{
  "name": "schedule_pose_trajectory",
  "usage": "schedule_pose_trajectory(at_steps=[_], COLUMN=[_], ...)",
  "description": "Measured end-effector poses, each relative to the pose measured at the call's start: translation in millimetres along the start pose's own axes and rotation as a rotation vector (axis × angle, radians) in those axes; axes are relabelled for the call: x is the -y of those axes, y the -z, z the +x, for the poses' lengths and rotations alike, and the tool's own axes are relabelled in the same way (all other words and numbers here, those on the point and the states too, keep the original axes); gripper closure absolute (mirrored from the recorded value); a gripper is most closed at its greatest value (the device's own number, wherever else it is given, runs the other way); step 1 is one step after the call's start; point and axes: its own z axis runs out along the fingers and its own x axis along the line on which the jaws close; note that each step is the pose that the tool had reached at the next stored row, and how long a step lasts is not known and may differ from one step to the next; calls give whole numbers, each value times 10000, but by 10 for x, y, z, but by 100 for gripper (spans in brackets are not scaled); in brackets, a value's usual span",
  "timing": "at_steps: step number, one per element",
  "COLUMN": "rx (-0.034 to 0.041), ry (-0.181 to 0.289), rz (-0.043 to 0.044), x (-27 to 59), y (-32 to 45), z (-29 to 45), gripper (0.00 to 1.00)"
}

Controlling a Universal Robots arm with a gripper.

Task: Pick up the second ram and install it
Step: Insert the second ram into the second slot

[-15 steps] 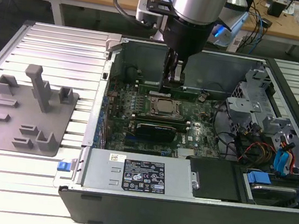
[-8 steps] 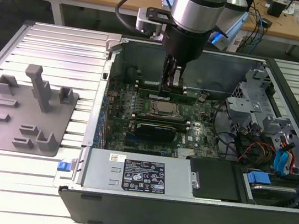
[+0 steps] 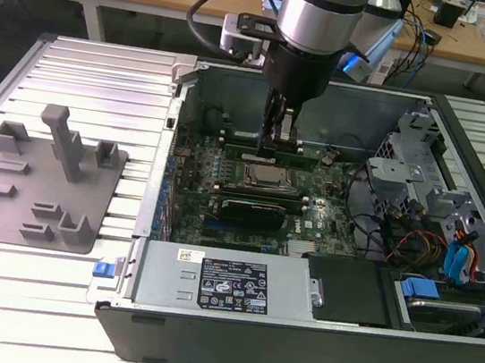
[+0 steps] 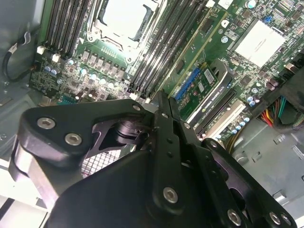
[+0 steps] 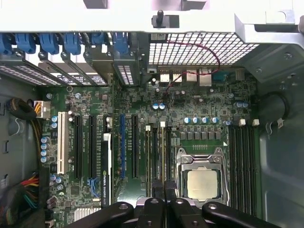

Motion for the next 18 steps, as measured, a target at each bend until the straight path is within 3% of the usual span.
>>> schedule_pose_trajectory(at_steps=[10, 18], rx=[0, -1], ry=[0, 0], rz=[0, 0], x=[1, 9], y=[-17, -126], z=[0, 3], gripper=[91, 91])
